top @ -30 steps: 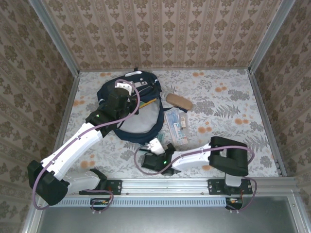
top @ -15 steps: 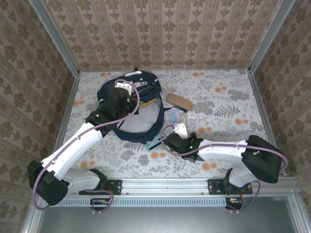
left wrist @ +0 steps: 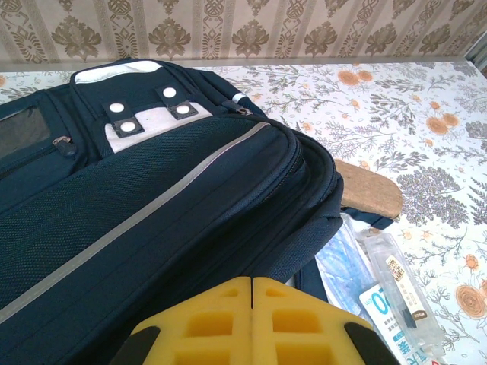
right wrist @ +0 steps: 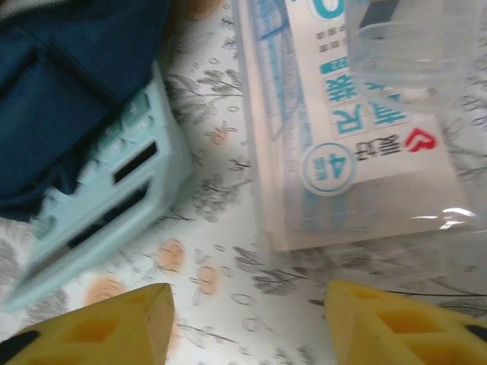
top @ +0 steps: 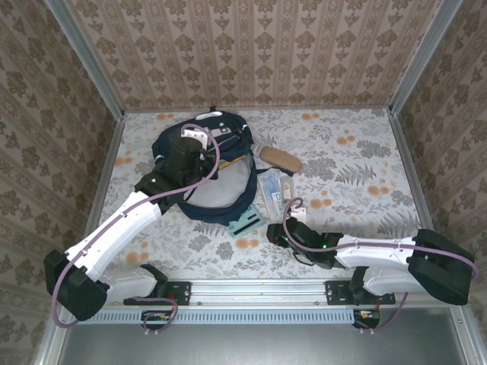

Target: Pack the student bag

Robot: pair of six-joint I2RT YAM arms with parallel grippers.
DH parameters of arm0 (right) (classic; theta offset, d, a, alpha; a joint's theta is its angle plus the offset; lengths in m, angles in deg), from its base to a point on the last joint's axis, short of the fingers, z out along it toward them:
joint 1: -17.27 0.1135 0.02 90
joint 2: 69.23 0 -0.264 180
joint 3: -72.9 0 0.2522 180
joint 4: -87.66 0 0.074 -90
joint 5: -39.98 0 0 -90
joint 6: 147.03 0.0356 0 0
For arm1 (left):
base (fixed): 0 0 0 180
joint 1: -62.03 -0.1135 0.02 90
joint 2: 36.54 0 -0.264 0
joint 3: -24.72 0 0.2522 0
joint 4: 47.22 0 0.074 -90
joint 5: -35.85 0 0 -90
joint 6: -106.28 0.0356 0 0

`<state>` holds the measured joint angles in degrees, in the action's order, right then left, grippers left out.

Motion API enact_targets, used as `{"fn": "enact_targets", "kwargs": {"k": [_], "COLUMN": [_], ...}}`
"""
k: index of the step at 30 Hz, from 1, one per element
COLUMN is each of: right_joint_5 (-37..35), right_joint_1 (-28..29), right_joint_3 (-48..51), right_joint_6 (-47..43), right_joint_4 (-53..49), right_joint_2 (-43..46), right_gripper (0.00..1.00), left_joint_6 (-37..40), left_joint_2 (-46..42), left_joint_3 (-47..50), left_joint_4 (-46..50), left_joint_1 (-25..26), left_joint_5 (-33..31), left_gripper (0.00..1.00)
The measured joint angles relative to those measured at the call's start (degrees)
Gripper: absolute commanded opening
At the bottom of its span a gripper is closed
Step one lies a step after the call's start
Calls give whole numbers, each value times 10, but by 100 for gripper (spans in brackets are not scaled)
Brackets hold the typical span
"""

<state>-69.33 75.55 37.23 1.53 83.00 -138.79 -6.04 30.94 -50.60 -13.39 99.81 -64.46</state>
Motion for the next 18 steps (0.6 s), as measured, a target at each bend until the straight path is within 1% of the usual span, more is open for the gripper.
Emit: {"fn": "enact_targets", "kwargs": {"k": [3,5,8,13,18], "right_joint_5": [12,19,23,29,46], "right_joint_1": [0,0,0,-11,-28], "right_joint_3": [-9,-16,-23,-23,-28], "right_joint_6": [39,61,93,135,157], "right_joint_4": [41,61,89,127,161], "right_joint_2": [-31,-56,-87,-116,-140], "right_gripper": [46,40,37,35,35], "left_joint_6": [0,0,0,0,0], "left_joint_2": [0,0,0,0,0], "left_joint_3": [0,0,0,0,0], "left_joint_4": [0,0,0,0,0], "left_joint_1": [0,0,0,0,0], "left_joint_5": [0,0,0,0,0], "left_gripper": [0,0,0,0,0]}}
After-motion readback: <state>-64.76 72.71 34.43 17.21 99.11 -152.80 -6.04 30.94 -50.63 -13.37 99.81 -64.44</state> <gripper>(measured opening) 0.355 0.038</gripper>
